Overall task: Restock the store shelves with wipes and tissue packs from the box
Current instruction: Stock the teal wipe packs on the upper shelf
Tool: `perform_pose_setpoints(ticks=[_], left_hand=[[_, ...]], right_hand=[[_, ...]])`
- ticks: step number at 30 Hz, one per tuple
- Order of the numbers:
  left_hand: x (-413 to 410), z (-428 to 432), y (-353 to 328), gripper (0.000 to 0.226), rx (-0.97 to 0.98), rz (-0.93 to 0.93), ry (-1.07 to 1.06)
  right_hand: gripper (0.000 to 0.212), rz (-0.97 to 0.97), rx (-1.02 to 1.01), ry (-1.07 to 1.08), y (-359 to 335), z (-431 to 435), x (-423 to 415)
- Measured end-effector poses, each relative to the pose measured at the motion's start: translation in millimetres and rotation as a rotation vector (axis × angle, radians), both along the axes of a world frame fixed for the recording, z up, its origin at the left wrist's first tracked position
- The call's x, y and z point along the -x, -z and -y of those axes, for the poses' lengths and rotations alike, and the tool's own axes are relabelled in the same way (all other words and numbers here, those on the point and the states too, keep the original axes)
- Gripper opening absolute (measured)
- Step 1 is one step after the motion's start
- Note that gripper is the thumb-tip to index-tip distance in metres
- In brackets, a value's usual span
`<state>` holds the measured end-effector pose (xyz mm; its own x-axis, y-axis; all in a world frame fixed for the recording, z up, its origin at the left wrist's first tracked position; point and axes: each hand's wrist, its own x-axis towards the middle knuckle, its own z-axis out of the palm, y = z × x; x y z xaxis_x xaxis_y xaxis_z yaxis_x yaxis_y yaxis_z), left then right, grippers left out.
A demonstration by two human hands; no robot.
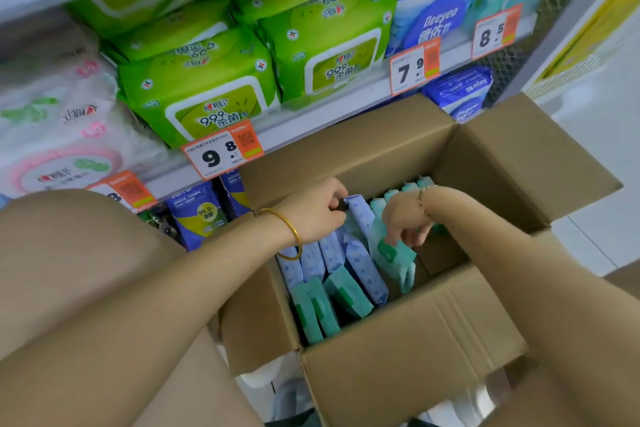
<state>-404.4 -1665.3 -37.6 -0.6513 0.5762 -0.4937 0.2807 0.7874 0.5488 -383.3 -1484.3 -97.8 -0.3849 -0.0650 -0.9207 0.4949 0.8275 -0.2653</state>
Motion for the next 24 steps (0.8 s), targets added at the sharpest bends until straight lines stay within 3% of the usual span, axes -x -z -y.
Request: perform_pose_setpoints(ticks=[5,7,9,13,16,21,24], left_hand=[[-8,15,-17,0.083,-0.050,0.118,0.062],[-12,19,-33,0.096,-0.074,0.047,0.117],[-13,20,-46,0.092,-0.198,-0.058,0.022],[-6,27,-75,0.046,-0.458,-0.312,-0.225],[4,43,-105,0.023,-0.610,-0.279,-0.383],[15,74,-159,0.025,-0.786,-0.173,-0.473],[22,80,-189,0.018,-0.914,-0.122,-0.539]], right_hand=[[0.012,-0.224,0.401,0.564,-73,3,6],[0.011,-0.248,0.533,0.736,-98,12,7],[0.013,-0.279,0.637,0.826,-125,25,10],[0.025,-0.443,0.665,0.806,-180,57,16],[0.031,-0.624,0.658,0.705,-217,68,13],[0.021,-1.036,0.424,0.508,-248,67,9],[0.020,-0.988,0.550,0.348,-260,77,11]])
